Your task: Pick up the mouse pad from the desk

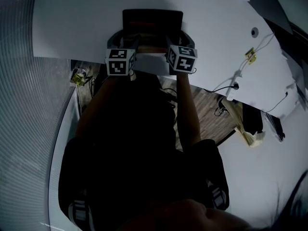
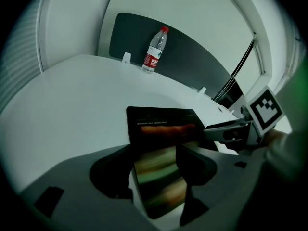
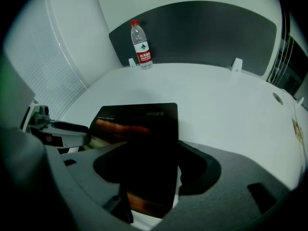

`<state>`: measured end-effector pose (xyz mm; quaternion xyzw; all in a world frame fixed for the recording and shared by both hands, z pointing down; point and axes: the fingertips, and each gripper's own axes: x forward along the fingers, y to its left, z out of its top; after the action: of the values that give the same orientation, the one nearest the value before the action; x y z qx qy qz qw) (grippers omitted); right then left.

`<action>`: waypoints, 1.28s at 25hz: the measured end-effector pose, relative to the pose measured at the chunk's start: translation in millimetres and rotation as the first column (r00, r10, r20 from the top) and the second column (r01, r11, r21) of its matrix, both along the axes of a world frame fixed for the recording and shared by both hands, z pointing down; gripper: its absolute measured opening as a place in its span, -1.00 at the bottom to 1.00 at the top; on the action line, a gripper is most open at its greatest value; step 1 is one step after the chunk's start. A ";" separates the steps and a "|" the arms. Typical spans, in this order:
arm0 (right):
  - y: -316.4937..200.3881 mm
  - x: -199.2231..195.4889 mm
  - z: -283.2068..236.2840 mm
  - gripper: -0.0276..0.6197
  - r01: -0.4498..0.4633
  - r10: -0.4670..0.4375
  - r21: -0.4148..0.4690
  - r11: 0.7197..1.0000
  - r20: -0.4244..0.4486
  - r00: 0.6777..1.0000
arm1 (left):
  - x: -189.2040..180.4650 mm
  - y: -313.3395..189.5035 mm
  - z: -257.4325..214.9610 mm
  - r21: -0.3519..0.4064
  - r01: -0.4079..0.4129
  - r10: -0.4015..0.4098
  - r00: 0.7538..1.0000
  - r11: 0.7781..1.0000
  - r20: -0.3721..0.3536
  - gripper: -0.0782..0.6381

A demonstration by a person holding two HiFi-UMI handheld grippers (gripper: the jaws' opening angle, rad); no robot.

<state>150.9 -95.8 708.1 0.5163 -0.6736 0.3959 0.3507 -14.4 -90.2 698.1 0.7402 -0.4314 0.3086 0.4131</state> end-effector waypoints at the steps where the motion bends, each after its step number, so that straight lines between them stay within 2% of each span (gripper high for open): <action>1: 0.3 -0.8 -0.4 -0.13 0.000 0.000 -0.001 1.000 0.003 1.000 | 0.6 0.2 0.3 0.000 -0.002 0.002 1.000 1.000 0.000 -0.07; 13: 7.7 -22.9 -1.5 -0.13 0.016 -0.016 -0.003 1.000 0.032 0.999 | 9.0 5.7 2.2 -0.008 -0.025 0.025 1.000 1.000 -0.005 -0.05; 32: 23.8 -65.3 -4.3 -0.13 0.100 -0.098 -0.016 0.995 0.081 0.992 | 8.5 4.4 2.2 0.012 -0.034 0.034 0.999 0.999 0.004 -0.04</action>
<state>85.7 -72.0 703.8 0.4625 -0.7079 0.4048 0.3479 -5.9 -85.8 700.4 0.7493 -0.4217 0.3143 0.4023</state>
